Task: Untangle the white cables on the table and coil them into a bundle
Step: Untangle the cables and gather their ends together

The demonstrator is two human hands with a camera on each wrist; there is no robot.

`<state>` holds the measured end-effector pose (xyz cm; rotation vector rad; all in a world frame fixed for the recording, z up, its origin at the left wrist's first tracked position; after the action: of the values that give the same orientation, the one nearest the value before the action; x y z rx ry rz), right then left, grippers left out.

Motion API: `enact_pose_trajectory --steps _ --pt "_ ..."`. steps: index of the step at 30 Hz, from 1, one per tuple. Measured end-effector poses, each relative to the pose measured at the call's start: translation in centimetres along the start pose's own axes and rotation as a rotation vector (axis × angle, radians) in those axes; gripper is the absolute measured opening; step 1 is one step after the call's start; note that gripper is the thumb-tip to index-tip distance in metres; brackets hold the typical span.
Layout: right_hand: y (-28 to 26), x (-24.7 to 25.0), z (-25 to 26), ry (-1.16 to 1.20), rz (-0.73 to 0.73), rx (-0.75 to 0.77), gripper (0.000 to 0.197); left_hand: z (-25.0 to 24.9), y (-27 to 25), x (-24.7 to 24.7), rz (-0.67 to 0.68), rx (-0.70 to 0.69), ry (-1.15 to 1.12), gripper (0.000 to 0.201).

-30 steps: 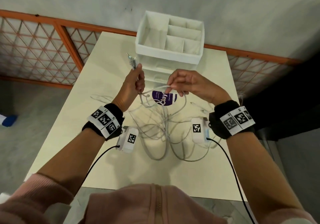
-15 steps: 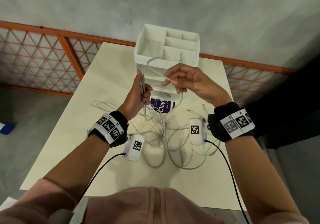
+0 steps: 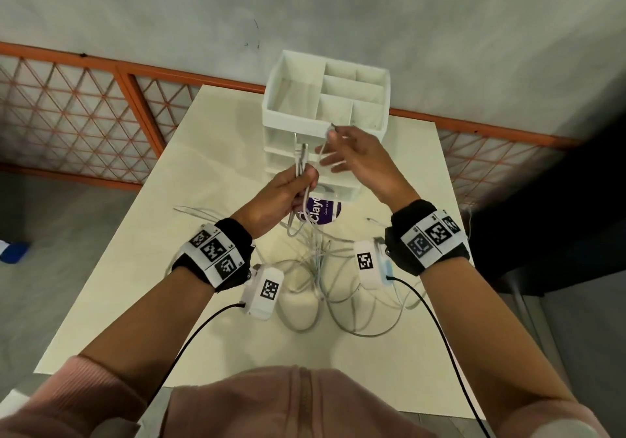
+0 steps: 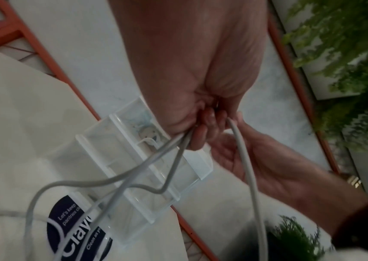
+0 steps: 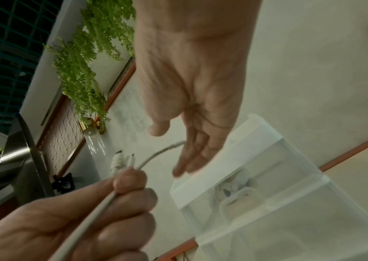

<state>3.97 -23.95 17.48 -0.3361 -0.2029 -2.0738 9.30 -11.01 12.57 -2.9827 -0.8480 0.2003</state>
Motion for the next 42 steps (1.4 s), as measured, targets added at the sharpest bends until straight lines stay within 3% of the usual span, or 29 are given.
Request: enact_pose_trajectory --steps 2,5,8,13,15,18,19,21,22,26,28,30,32,34,36,38,42 --pt "0.5 0.3 0.7 0.074 -0.055 0.066 0.027 0.1 -0.1 -0.5 0.051 0.008 0.006 0.030" --pt "0.5 0.1 1.0 0.075 0.055 0.070 0.017 0.1 -0.1 -0.3 0.024 0.013 -0.035 0.036" --pt "0.0 -0.6 1.3 0.036 0.141 0.084 0.019 -0.1 0.2 0.2 -0.001 0.007 -0.012 0.038" --pt "-0.4 -0.7 1.3 0.011 0.065 0.088 0.027 -0.7 0.6 -0.4 0.067 -0.010 -0.142 0.037" --pt "-1.1 -1.6 0.2 0.072 0.177 0.022 0.040 -1.7 0.7 -0.7 0.056 -0.052 -0.233 0.037" --pt "-2.3 -4.7 -2.7 -0.028 0.478 -0.055 0.058 -3.3 0.9 -0.6 0.032 -0.114 -0.319 0.036" --pt "-2.6 -5.6 -3.7 -0.087 0.557 -0.083 0.054 -3.7 1.0 -0.4 0.027 -0.120 -0.331 0.036" --pt "-2.8 -6.3 -5.2 -0.168 0.630 -0.132 0.024 -4.4 1.1 0.4 0.003 -0.124 -0.327 0.036" --pt "-2.9 -6.0 -5.7 -0.207 0.635 -0.141 0.011 -4.7 1.0 1.0 -0.026 -0.118 -0.320 0.036" --pt "-2.7 -1.5 -8.3 -0.438 0.492 -0.192 0.027 -5.8 -0.3 4.6 -0.208 -0.151 -0.174 0.037" --pt "-2.6 0.6 -9.1 -0.356 0.383 -0.228 0.024 -5.6 -0.9 5.9 -0.269 -0.183 0.031 0.039" --pt "-2.3 1.1 -7.9 -0.279 0.334 -0.193 0.021 -4.6 -1.1 5.7 -0.236 -0.170 0.296 0.029" --pt "-1.8 0.7 -5.6 -0.247 0.322 -0.120 0.025 -3.3 -1.3 3.7 -0.096 -0.102 0.466 0.024" --pt "-1.2 0.1 -3.0 -0.238 0.316 -0.047 0.028 -2.3 -1.3 1.6 0.012 -0.052 0.476 0.029" --pt "-0.9 0.0 -0.8 -0.252 0.304 0.026 0.029 -2.1 -1.0 0.9 0.010 -0.073 0.465 0.011" --pt "-0.9 0.4 0.4 -0.228 0.275 0.064 0.031 -2.8 -0.7 1.6 -0.071 -0.117 0.439 0.016" --pt "-0.9 1.2 -1.2 -0.146 0.301 -0.024 0.029 -6.3 -0.8 2.9 -0.218 -0.259 0.322 0.021"
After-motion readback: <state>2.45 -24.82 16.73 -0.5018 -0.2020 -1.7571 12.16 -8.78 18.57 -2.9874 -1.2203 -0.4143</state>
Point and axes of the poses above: each hand's wrist, its own y-axis towards the middle knuckle, its own x-axis out of the back of the hand, z = x × y, the point moved 5 cm from there along y, towards the middle knuckle, and after that the axes turned 3 degrees about -z, right-handed, at the moved point
